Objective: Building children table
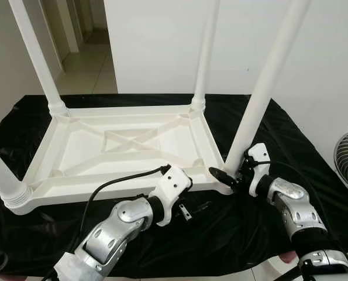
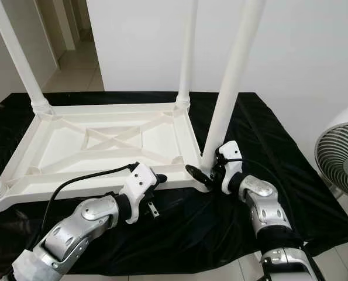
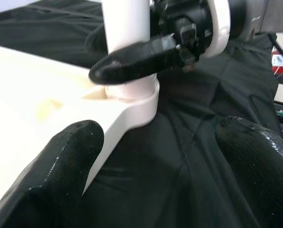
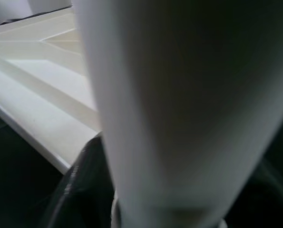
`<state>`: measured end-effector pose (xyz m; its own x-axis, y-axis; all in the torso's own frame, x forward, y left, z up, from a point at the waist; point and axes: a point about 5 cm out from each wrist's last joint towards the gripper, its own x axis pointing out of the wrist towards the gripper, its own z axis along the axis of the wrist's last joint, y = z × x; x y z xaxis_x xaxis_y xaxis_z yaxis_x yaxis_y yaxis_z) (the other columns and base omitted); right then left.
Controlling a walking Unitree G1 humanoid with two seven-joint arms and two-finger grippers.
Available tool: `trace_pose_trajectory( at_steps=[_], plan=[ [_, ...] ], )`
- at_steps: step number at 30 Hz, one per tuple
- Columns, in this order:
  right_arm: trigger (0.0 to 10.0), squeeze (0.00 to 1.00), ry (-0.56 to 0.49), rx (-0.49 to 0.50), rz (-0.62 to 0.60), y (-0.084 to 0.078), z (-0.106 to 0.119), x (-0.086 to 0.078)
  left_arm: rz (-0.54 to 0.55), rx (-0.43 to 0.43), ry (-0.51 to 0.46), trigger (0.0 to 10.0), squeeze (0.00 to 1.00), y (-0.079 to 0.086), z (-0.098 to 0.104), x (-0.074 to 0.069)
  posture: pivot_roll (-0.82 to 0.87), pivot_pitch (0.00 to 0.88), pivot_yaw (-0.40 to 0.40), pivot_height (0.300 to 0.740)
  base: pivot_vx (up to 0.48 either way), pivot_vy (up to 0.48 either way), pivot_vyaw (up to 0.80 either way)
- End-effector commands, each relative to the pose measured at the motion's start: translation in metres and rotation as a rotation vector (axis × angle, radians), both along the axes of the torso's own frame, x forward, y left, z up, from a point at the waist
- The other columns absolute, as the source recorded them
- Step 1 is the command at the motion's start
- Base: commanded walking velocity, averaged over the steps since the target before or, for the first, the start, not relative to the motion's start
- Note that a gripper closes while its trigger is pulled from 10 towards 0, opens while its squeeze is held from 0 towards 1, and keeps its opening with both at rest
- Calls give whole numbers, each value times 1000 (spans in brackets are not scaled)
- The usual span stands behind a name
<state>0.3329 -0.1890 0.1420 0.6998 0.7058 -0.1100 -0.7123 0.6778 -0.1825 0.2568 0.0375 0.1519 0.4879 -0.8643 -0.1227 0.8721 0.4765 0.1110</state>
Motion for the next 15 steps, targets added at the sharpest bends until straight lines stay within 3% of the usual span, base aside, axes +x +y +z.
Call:
trace_pose_trajectory(
  at_steps=[1,11,15],
  plan=[
    [0,0,5,-2,68,10,-3,-1,-40,4,17,10000,0,1,0,-2,16,0,-29,740,0,0,0],
    [0,0,-2,58,35,7,-12,-18,-67,12,22,10000,0,-1,-2,-3,10,0,-24,740,0,0,0],
    [0,0,-27,68,-101,2,-11,-22,-75,8,23,10000,0,-4,-1,-2,-41,9,-6,740,0,0,0]
  ],
)
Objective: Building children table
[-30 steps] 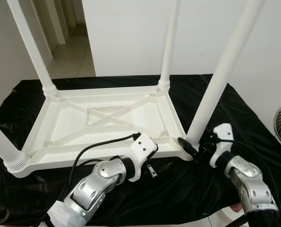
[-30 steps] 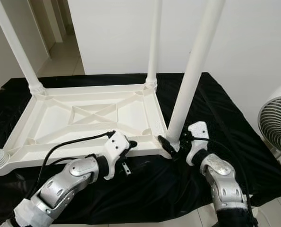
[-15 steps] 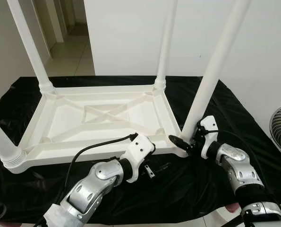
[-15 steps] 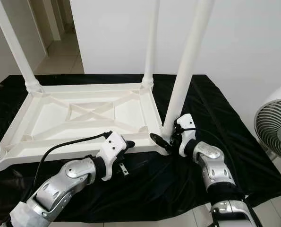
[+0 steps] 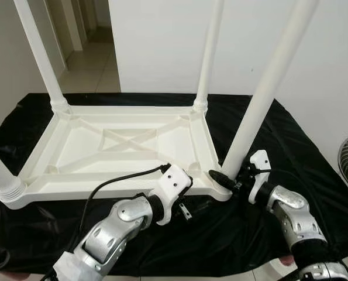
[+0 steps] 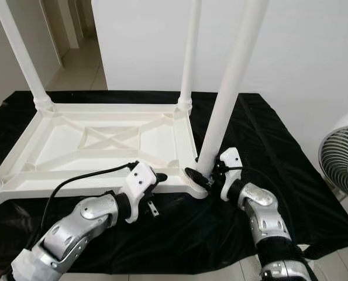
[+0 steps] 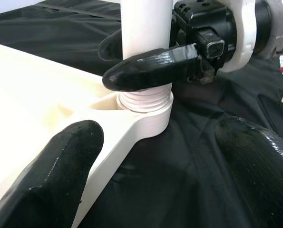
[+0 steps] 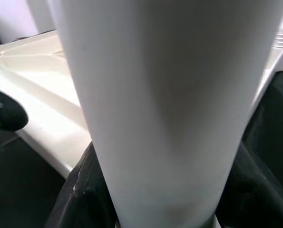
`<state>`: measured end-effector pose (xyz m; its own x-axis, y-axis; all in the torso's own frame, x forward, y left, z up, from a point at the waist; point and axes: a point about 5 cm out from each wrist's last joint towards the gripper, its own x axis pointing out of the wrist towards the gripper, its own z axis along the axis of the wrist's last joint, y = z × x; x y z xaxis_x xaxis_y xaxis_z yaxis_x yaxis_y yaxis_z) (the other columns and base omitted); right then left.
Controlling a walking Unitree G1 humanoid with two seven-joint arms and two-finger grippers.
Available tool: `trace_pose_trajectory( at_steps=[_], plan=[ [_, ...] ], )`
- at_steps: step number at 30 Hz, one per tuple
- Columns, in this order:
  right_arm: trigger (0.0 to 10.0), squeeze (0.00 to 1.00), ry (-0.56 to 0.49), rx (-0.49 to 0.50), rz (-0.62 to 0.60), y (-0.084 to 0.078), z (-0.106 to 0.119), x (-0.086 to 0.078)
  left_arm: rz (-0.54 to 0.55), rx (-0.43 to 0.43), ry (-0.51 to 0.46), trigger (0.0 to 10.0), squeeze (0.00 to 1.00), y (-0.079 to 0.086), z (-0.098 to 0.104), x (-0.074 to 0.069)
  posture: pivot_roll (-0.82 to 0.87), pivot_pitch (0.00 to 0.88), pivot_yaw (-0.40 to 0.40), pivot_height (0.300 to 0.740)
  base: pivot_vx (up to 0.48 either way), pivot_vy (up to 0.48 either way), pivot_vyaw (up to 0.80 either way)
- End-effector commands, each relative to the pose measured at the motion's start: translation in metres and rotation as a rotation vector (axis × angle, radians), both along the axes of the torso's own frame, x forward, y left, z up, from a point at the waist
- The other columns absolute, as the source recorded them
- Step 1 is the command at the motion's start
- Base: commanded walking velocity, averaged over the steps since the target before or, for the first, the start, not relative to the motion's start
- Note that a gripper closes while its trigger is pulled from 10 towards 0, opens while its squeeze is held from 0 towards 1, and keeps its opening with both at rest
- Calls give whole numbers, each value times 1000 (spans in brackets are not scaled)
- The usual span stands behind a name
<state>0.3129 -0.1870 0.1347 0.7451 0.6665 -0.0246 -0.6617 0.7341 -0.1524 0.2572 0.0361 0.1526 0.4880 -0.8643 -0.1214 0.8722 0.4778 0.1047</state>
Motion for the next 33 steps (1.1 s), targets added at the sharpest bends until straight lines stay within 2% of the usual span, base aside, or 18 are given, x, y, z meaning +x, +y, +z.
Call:
trace_pose_trajectory(
  at_steps=[1,3,10,12,13,16,17,19,21,23,25,27,33],
  plan=[
    [0,0,16,-12,-38,0,-4,-2,-76,12,18,10000,0,-2,-2,-2,-41,9,-6,740,0,0,0],
    [0,0,18,-2,-182,-2,-5,-4,-82,8,20,10000,0,-4,-2,-2,-47,11,-5,740,0,0,0],
    [0,0,24,47,-303,6,-4,-13,-94,7,24,10000,0,-6,-3,-3,-61,12,5,740,0,0,0],
    [0,0,33,78,-427,13,-5,-17,-103,7,25,10000,0,-7,-3,-3,-66,15,6,740,0,0,0],
    [0,0,33,78,-427,13,-5,-17,-103,7,25,10000,0,-7,-3,-3,-66,15,6,740,0,0,0],
    [0,0,26,123,-609,29,-3,-21,-106,7,23,10000,0,-8,-2,-2,-66,14,9,740,0,0,0],
    [0,0,26,123,-609,29,-3,-21,-106,7,23,10000,0,-8,-2,-2,-66,14,9,740,0,0,0],
    [0,0,31,147,-709,37,-1,-21,-109,5,23,10000,0,-8,-2,-2,-65,12,11,740,0,0,0],
    [0,0,36,154,-739,40,-1,-21,-111,5,23,10000,0,-9,-2,-2,-65,12,11,740,0,0,0],
    [0,0,61,163,-832,43,-2,-23,-115,7,23,10000,0,-9,-2,-3,-63,11,7,740,0,0,0],
    [0,0,73,165,-851,47,-2,-23,-116,8,23,10000,0,-9,-2,-3,-63,11,7,740,0,0,0],
    [0,0,98,177,-786,61,-3,-25,-115,6,24,10000,0,-9,-2,-3,-62,12,2,740,0,0,0],
    [0,0,118,183,-756,65,-2,-28,-116,5,24,10000,0,-10,-2,-3,-64,12,0,740,0,0,0]
  ],
)
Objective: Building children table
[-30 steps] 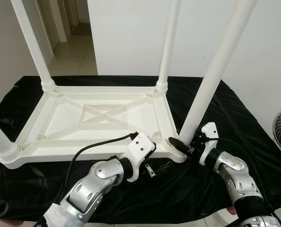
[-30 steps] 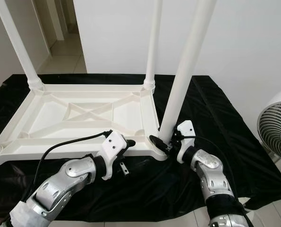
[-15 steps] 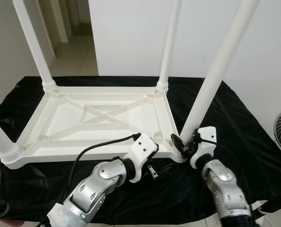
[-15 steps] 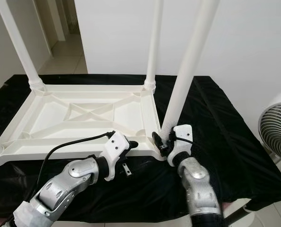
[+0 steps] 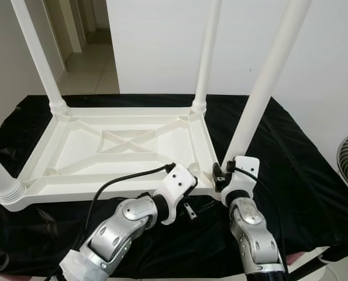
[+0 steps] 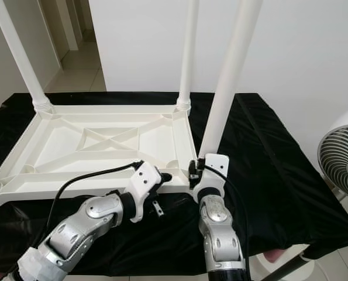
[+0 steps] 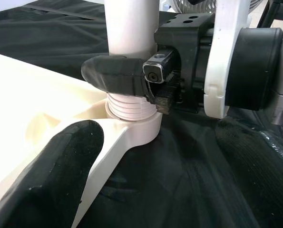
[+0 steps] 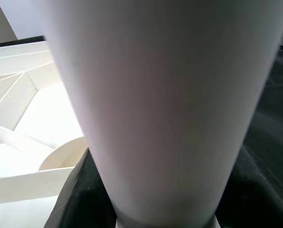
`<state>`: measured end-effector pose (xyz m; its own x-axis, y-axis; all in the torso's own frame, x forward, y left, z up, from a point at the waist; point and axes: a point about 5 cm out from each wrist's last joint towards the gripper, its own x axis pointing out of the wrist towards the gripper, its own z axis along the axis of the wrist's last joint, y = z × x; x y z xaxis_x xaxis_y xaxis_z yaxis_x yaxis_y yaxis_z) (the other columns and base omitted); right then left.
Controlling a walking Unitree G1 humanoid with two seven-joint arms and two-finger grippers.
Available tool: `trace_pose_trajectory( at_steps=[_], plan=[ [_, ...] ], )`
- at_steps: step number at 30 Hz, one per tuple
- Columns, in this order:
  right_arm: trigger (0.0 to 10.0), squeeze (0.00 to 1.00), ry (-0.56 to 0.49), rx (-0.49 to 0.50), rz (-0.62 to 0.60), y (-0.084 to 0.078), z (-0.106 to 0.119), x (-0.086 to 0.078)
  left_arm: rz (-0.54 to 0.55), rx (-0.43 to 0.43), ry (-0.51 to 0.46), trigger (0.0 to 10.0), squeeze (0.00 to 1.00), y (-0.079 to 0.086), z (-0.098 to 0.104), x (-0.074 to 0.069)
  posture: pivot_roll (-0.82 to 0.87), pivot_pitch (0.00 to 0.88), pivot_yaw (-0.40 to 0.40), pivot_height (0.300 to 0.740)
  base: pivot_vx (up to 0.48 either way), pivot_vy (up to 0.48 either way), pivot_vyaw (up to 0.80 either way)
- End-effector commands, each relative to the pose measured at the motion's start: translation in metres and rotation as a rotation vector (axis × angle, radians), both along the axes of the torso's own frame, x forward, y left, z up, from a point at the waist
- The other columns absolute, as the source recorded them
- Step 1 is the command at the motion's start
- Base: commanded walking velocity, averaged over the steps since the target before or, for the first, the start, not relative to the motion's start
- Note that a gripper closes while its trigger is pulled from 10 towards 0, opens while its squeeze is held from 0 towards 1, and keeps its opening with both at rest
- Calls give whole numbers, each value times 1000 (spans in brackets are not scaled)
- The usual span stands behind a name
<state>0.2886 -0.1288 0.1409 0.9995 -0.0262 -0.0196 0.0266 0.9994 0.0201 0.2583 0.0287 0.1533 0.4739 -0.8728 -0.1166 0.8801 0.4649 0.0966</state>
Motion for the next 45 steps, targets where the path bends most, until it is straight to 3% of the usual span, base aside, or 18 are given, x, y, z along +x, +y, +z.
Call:
trace_pose_trajectory(
  at_steps=[1,2,3,7,8,12,14,18,22,23,24,28,30,33,36,45],
  plan=[
    [2039,0,44,30,11,7,-7,-4,-99,13,18,10000,0,-2,-3,-4,-64,13,-2,740,0,0,0],
    [2039,0,44,30,11,7,-7,-4,-99,13,18,10000,0,-2,-3,-4,-64,13,-2,740,0,0,0],
    [10000,0,37,21,15,7,-5,-4,-97,12,18,10000,0,-2,-3,-4,-65,13,-3,740,0,0,0],
    [10000,16,16,7,17,8,-1,-3,-95,11,18,10000,0,-2,-3,-4,-65,13,-3,740,0,0,0],
    [10000,1000,0,-13,27,7,1,-3,-95,11,18,10000,0,-2,-3,-4,-63,8,-9,740,0,0,0],
    [10000,1000,-28,-41,54,-2,-1,-5,-94,10,18,10000,0,-3,-4,-5,-61,4,-14,740,0,0,0],
    [10000,1000,-43,-36,79,-16,1,-5,-90,9,17,10000,0,-3,-4,-5,-59,0,-20,740,0,0,0],
    [10000,1000,-47,-10,120,-18,3,-5,-88,9,17,10000,0,-3,-4,-5,-60,0,-21,740,0,0,0],
    [10000,1000,-46,-20,217,-33,6,-3,-89,10,17,10000,0,-3,-5,-5,-59,0,-26,740,0,0,0],
    [10000,808,-47,-41,250,-35,7,-2,-89,9,17,10000,0,-3,-5,-5,-58,0,-26,740,0,0,0],
    [10000,0,-43,-67,294,-39,7,-1,-87,9,16,10000,0,-3,-5,-4,-58,0,-26,740,0,0,0],
    [10000,0,-40,-85,324,-42,6,0,-87,9,15,10000,0,-3,-5,-4,-58,0,-26,740,0,0,0],
    [10000,0,-24,-141,451,-53,4,4,-88,11,12,10000,0,-3,-4,-4,-54,0,-21,740,0,0,0],
    [10000,0,-17,-160,502,-58,3,5,-88,11,11,10000,0,-2,-4,-3,-54,0,-21,740,0,0,0],
    [10000,0,-2,-220,630,-66,1,10,-90,14,7,10000,0,-2,-3,-3,-49,0,-18,740,0,0,0],
    [10000,0,3,-272,767,-54,-3,27,-92,14,4,10000,0,-2,-2,-3,-43,0,-15,740,0,0,0]
  ],
)
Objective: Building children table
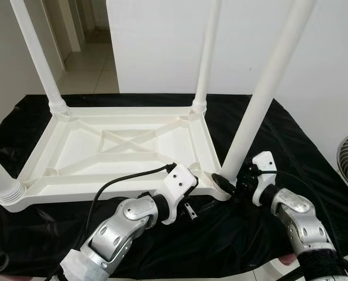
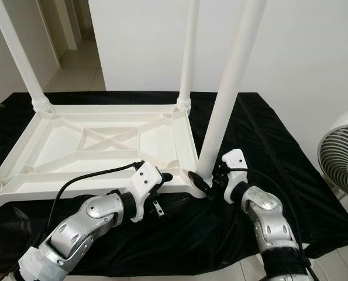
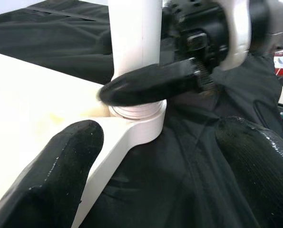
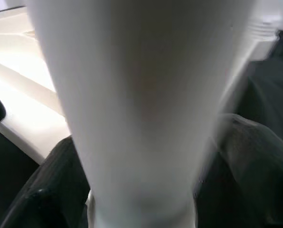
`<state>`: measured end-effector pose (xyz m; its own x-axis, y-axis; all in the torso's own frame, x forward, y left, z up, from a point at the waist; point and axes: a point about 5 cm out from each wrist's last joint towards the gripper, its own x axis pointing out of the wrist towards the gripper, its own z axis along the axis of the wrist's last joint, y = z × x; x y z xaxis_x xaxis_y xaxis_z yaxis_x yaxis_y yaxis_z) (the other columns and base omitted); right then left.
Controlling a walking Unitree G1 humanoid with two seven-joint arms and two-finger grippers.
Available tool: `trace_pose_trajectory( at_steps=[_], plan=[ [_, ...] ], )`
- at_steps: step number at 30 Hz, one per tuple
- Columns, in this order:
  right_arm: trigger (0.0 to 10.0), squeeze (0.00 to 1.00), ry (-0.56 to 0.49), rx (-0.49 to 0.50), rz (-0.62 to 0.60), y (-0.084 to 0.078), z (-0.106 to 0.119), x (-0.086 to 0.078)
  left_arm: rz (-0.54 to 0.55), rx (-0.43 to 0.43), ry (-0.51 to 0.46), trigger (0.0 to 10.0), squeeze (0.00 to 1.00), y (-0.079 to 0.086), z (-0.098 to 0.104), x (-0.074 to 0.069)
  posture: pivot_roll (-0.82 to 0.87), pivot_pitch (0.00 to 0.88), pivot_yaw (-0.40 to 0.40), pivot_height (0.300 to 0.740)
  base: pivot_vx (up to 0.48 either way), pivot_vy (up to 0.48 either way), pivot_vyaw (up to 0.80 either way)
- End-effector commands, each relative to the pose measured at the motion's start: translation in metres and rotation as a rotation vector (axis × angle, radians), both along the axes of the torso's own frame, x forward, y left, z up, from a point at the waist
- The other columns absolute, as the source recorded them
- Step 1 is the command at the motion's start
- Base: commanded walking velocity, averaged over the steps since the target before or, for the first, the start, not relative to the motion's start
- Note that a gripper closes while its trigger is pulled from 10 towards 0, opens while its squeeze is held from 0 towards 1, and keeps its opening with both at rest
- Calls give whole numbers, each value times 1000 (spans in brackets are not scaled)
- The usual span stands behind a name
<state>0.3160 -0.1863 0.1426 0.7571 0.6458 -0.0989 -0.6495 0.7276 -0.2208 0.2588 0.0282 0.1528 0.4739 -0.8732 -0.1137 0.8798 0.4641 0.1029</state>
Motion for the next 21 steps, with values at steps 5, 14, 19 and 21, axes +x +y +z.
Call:
trace_pose_trajectory(
  at_steps=[5,14,19,21],
  plan=[
    [2196,0,14,-22,83,9,-6,7,-86,13,8,10000,0,-1,0,-4,-24,0,-16,740,0,0,0],
    [0,0,66,-18,124,2,-12,10,-71,8,9,10000,0,1,1,-4,-19,0,-26,740,0,0,0],
    [0,0,112,22,43,-8,-15,7,-65,1,11,10000,0,0,1,-3,-27,7,-34,740,0,0,0],
    [0,0,121,38,9,-10,-16,6,-65,-1,11,10000,0,0,1,-3,-30,9,-34,740,0,0,0]
  ],
)
